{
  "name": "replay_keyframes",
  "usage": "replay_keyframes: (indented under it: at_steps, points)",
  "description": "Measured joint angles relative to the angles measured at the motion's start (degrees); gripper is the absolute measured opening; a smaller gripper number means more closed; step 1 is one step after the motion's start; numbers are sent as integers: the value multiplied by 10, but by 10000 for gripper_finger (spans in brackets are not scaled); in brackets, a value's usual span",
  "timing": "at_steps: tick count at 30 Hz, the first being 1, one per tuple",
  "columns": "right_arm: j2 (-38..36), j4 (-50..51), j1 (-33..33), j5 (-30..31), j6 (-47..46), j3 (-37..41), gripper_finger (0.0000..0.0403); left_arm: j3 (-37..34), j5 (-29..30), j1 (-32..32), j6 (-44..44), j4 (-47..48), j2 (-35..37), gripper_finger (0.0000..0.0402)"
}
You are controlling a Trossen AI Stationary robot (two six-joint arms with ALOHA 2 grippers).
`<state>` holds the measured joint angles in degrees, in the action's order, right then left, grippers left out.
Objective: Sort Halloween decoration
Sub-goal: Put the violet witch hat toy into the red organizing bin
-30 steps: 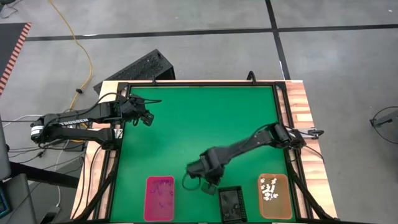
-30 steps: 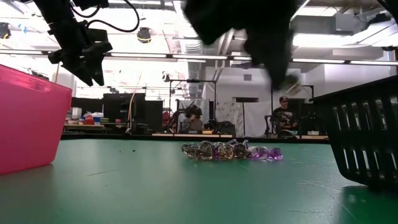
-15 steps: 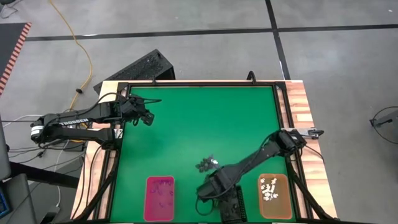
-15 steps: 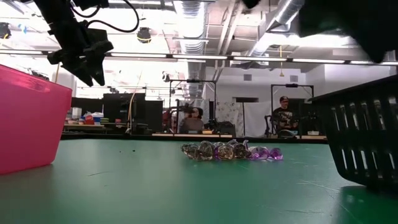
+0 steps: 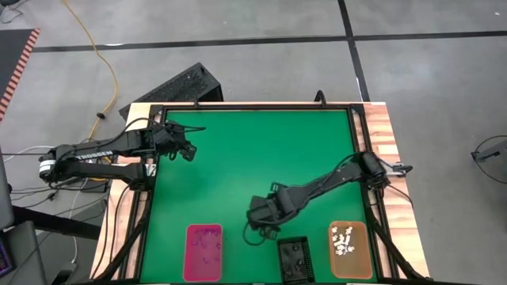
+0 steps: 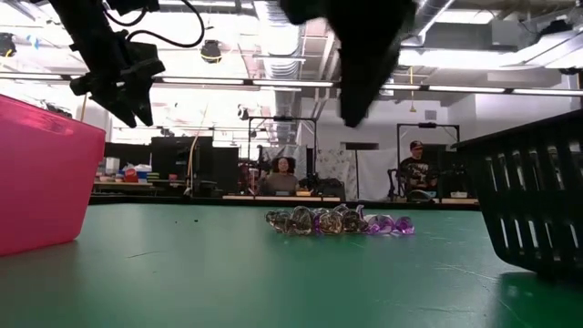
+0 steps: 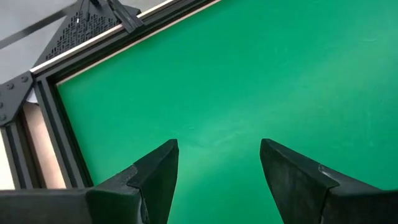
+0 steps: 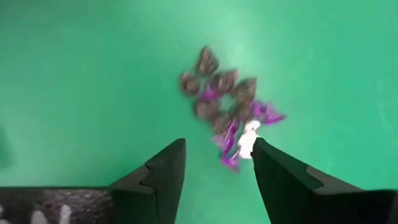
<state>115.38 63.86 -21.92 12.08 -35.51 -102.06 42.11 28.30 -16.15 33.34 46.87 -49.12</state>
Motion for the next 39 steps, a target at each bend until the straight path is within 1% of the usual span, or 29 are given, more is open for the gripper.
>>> replay_keyframes:
  at_steps: [6, 9, 12, 17, 23, 30, 33, 37, 39]
  points:
    - [-99, -194, -16, 0, 16, 207, 220, 0, 4, 0, -15, 0, 0, 219]
    - [-125, -241, -6, -3, 4, 284, 221, 0, 4, 0, -13, 0, 0, 219]
    - [-128, -269, 10, -23, -7, 327, 221, 0, 5, 0, -12, 0, 0, 219]
    - [-130, -306, 22, -45, -1, 350, 221, 0, 10, 0, -12, -1, 0, 219]
    - [-130, -311, 15, -48, -7, 367, 221, 0, 10, 0, -12, 0, 0, 219]
    - [-129, -329, 13, -46, 45, 368, 218, 0, 23, 0, -11, -1, 0, 219]
    - [-116, -336, 16, -47, 60, 368, 211, 0, 24, 0, -11, -1, 0, 219]
    - [-95, -345, 19, -83, 69, 365, 200, 0, 24, 0, -10, -1, 0, 219]
    - [-86, -343, 19, -87, 70, 362, 193, 0, 24, 0, -10, -1, 0, 219]
